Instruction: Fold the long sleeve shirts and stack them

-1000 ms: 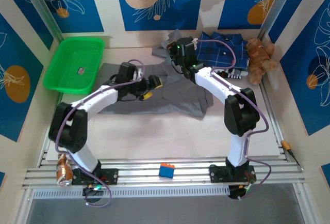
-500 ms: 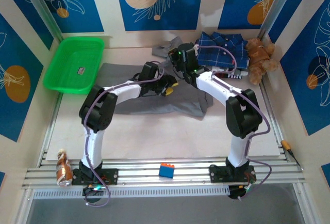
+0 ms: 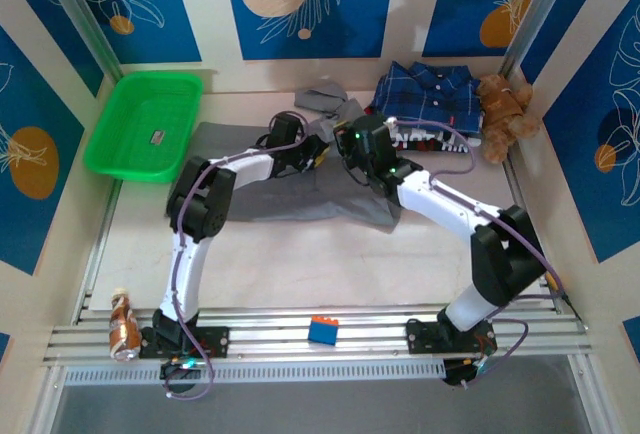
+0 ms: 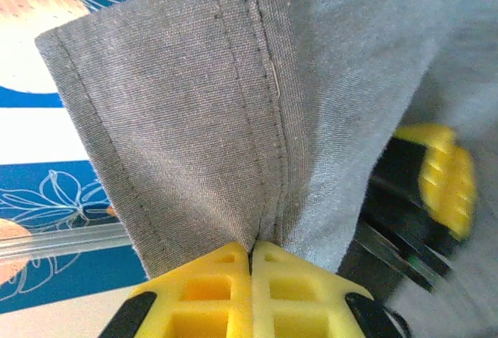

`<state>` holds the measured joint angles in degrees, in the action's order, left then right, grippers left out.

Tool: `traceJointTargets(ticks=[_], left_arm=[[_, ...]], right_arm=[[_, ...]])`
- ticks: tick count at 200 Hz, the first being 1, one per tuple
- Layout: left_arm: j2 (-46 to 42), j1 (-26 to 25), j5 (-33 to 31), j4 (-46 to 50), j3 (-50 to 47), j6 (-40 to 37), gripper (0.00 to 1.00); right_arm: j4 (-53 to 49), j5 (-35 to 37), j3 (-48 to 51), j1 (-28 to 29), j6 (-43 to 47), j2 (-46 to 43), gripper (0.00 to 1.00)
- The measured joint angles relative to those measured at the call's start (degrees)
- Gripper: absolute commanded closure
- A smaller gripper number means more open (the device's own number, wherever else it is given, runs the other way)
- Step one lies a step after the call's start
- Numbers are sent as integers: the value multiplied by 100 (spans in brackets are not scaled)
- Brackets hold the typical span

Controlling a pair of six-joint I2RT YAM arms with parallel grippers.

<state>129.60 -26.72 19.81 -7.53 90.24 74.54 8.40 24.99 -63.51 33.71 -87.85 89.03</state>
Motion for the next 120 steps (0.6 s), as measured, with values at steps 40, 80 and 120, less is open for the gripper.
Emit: traceJointTargets(ticks=[40, 80, 120], left_arm=[[0, 68, -149, 96, 11, -28, 66], [-131, 68, -144, 26, -411, -140, 62], [-560, 114, -85, 175, -894, -415, 56]], right_arm=[[-551, 367, 861, 481, -621, -837, 95], [-1552, 848, 1722, 1266, -1768, -1692, 45], [-2649, 802, 2444, 1753, -2518, -2262, 30]])
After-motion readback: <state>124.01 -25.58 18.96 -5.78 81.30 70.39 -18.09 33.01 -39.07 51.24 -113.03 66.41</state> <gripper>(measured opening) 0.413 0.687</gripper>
